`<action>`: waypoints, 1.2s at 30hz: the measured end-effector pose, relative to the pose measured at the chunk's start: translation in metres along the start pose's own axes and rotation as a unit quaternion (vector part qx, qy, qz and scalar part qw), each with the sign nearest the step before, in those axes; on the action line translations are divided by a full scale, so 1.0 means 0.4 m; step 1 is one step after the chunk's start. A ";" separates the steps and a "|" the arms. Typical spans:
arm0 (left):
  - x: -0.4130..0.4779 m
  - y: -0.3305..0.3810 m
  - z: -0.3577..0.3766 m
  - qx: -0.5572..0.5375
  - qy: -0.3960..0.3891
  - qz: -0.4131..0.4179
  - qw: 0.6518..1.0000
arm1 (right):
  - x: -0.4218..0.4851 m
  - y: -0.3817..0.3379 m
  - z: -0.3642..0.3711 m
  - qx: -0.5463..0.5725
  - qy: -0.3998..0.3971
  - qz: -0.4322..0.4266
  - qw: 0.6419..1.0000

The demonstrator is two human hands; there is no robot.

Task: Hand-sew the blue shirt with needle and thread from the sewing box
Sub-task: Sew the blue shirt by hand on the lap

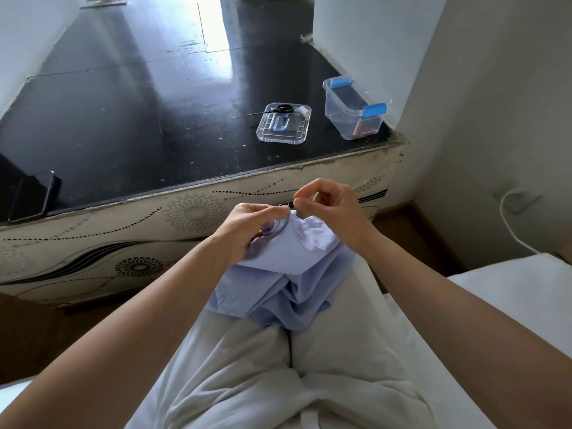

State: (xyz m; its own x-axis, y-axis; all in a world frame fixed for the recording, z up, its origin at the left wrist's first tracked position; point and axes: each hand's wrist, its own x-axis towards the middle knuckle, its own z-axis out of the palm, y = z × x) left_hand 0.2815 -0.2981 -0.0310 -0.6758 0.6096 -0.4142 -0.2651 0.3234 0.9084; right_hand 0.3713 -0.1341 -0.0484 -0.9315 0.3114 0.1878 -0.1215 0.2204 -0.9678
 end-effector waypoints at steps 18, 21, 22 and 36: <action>0.003 -0.003 0.003 0.056 -0.015 -0.025 0.998 | 0.009 -0.004 0.037 -0.120 -0.058 -0.063 0.989; 0.008 -0.001 0.003 0.062 0.018 -0.035 0.997 | 0.007 -0.016 0.041 -0.083 -0.049 -0.061 0.993; 0.010 0.001 0.004 0.065 0.024 -0.034 0.997 | 0.005 -0.018 0.038 -0.051 -0.055 -0.047 0.996; 0.024 -0.007 0.002 -0.025 0.091 -0.045 0.995 | -0.049 -0.044 -0.054 0.332 -0.319 0.250 0.852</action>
State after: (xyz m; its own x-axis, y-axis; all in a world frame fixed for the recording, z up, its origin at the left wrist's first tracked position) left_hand 0.2762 -0.2925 -0.0375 -0.7592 0.4374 -0.4819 -0.3619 0.3317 0.8712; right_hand 0.3991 -0.1240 -0.0316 -0.8948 -0.3992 -0.1998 0.3750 -0.4294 -0.8216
